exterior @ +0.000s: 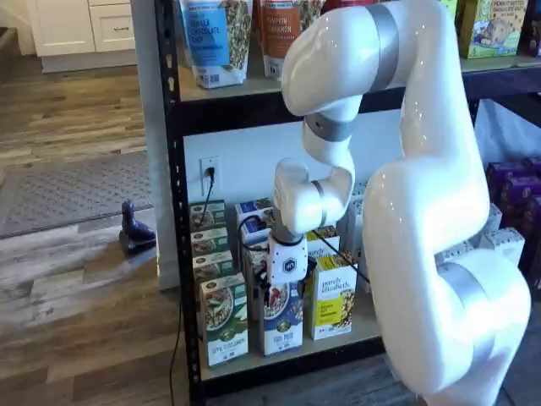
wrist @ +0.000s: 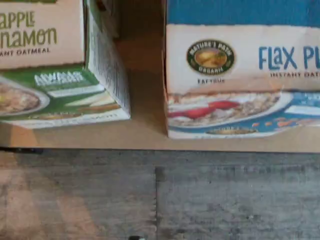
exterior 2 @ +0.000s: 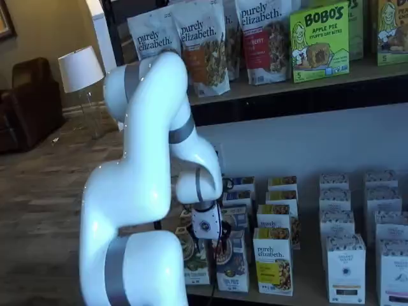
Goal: Pick up the blue and white box that is on the bottom shelf, the second box from the left
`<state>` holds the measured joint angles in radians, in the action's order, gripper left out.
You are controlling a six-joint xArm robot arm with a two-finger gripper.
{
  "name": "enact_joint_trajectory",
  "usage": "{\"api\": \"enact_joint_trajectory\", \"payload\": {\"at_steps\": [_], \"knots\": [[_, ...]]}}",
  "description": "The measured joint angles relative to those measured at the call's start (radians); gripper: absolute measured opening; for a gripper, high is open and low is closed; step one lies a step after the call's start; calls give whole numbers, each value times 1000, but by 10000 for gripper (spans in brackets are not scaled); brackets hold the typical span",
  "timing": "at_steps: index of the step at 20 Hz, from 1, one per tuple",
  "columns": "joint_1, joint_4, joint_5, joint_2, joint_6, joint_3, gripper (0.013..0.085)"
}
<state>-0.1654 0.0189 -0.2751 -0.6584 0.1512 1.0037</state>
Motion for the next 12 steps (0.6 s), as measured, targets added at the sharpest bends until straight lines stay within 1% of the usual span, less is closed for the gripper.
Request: {"api": "enact_joint_trajectory", "payload": {"at_steps": [2, 7, 12], "knots": [[2, -7, -1, -16, 5, 24, 850], [9, -50, -24, -46, 39, 90, 850], [15, -20, -66, -53, 5, 129, 850]]}}
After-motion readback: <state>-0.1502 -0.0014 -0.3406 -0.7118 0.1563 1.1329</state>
